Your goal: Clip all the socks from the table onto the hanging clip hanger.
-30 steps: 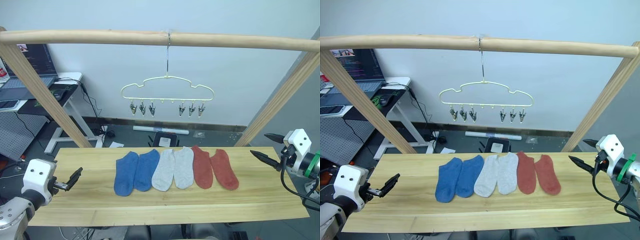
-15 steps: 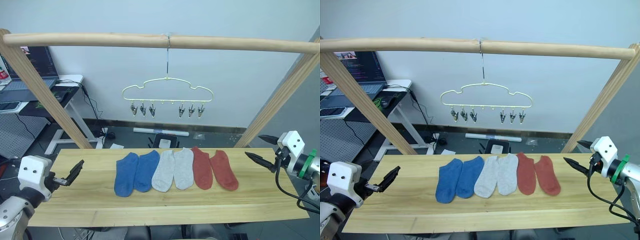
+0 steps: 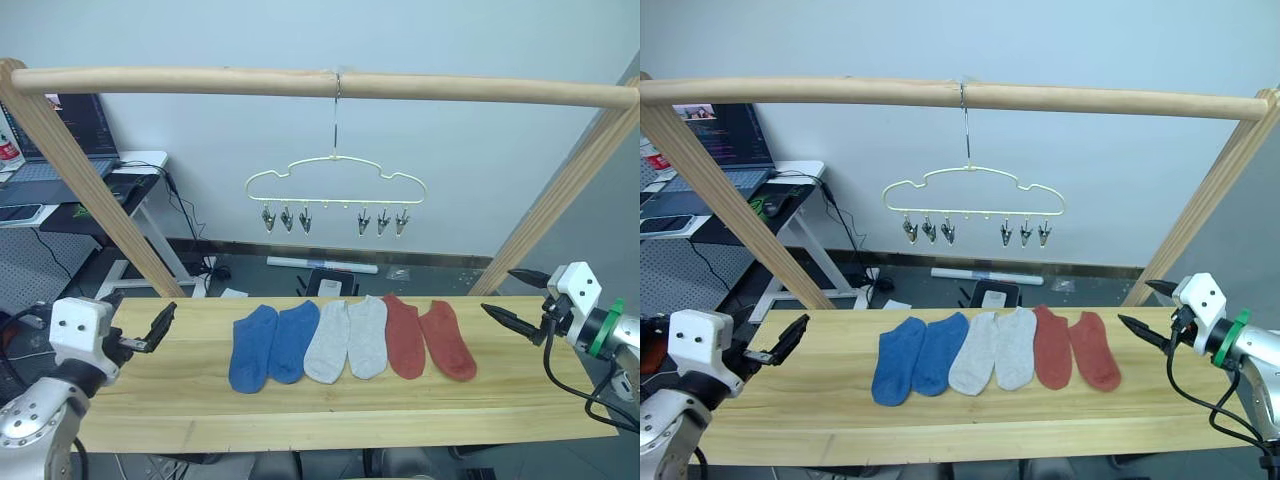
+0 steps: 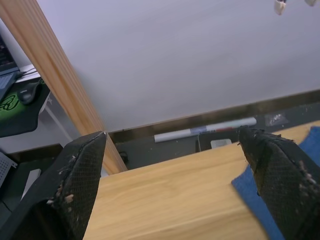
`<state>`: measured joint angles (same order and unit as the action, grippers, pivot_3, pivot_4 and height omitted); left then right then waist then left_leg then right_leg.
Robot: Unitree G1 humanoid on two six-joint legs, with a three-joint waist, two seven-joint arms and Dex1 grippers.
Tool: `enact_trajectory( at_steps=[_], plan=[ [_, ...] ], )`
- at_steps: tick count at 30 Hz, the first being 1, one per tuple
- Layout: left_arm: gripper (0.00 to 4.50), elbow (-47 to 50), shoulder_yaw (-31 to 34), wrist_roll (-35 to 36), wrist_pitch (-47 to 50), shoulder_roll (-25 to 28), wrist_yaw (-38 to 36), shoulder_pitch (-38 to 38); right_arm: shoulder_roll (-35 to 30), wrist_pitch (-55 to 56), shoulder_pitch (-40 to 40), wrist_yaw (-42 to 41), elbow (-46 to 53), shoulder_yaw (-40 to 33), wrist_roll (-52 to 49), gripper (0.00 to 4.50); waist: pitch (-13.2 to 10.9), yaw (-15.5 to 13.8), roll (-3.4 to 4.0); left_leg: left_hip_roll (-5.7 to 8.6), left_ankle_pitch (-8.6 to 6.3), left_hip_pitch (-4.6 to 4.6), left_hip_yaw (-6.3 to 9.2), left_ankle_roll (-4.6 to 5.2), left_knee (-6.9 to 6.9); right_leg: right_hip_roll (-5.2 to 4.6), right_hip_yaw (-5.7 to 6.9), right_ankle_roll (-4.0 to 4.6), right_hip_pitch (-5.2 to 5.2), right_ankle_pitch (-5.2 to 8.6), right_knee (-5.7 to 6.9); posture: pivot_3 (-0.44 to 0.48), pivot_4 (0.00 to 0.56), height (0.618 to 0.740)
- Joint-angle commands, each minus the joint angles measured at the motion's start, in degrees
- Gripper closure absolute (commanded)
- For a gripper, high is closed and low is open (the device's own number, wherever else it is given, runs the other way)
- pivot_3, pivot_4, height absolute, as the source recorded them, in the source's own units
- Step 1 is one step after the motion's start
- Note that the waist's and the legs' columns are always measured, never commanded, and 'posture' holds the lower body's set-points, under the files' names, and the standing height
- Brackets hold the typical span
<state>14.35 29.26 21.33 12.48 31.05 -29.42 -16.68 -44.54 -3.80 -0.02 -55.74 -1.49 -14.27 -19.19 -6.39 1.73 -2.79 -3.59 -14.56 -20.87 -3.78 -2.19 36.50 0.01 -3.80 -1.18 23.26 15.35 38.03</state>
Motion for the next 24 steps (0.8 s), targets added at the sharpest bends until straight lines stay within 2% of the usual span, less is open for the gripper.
enact_trajectory(
  at_steps=[1,4,14,24],
  plan=[
    [0.0,3.36,-0.78,0.75,1.36,-0.99,1.92,1.72,0.53,-0.32,-1.14,0.8,4.6,-0.09,-1.16,0.02,0.0,0.02,0.0,0.0,0.0,0.0,0.01,0.0,0.02,0.0,-0.01,-0.01,0.0,0.0,0.01,0.016,0.092,0.74],
    [0.0,5.75,-0.82,4.32,5.72,-3.24,4.57,4.21,0.84,-2.18,-0.63,0.46,8.69,0.39,-2.6,0.02,-0.05,-0.01,0.03,-0.01,0.0,-0.01,0.02,0.0,0.09,0.0,-0.03,-0.02,-0.01,-0.01,0.04,0.01,0.111,0.74],
    [0.0,9.25,-6.62,5.89,11.03,-5.27,6.82,10.23,2.44,-13.14,-4.37,4.3,23.46,3.39,-9.21,0.02,-1.23,0.11,0.15,-0.01,0.0,-0.04,0.3,0.0,0.34,0.04,-0.15,-0.01,-0.09,-0.01,0.08,-0.02,0.174,0.74],
    [0.0,6.25,-11.0,4.15,10.07,-6.25,7.26,17.59,4.27,-18.21,-8.47,7.42,28.36,4.64,-11.96,0.02,-4.01,0.06,0.17,0.0,-0.03,-0.21,0.4,0.03,0.4,0.03,-0.17,-0.06,-0.03,-0.15,0.0,-0.044,0.231,0.74]
  ],
)
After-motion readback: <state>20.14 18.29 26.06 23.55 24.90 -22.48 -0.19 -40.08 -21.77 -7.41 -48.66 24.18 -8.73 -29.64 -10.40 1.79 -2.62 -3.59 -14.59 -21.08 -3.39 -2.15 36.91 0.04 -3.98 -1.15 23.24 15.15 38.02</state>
